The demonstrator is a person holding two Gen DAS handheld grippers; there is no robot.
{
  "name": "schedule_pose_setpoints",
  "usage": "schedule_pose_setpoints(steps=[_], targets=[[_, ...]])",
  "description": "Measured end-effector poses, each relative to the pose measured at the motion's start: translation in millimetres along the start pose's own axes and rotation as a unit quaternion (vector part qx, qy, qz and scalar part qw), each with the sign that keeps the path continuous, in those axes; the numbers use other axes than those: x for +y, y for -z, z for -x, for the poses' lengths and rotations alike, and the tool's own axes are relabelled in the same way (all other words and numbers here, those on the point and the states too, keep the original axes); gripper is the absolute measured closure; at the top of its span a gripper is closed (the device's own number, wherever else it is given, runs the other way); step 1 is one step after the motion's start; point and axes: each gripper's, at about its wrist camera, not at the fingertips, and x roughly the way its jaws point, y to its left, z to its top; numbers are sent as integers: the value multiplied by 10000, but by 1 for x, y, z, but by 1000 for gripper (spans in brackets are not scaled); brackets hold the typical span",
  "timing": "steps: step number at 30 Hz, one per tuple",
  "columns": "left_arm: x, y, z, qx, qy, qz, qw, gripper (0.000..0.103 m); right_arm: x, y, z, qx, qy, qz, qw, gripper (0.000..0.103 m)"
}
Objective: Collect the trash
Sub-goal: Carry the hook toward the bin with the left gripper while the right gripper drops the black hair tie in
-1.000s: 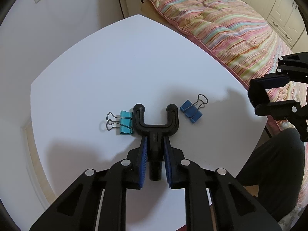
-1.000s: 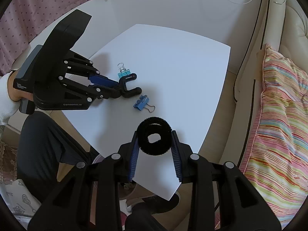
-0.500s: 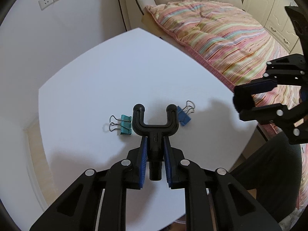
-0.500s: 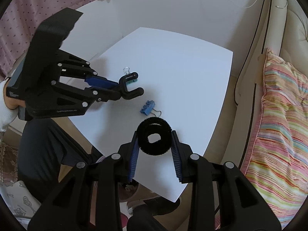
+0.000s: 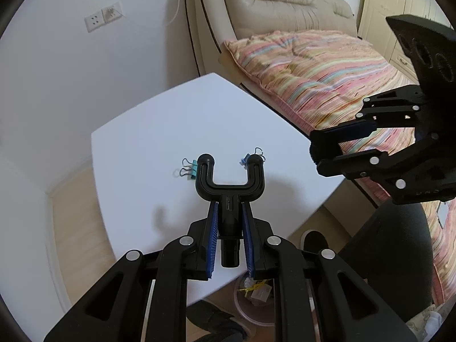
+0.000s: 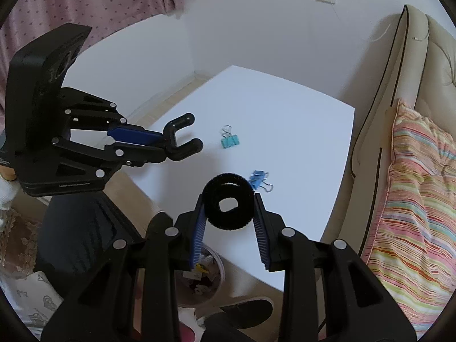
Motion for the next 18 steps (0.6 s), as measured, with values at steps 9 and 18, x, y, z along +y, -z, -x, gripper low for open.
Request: schedule_pose_setpoints(steps=[9, 18], targets=[[-14, 33, 35, -307, -81, 122, 9994, 87, 36, 16, 17, -167, 15, 154, 9997, 71], [-22, 71, 45, -408, -116, 371, 9984, 87, 62, 49, 20, -203, -1, 86, 9998, 71]])
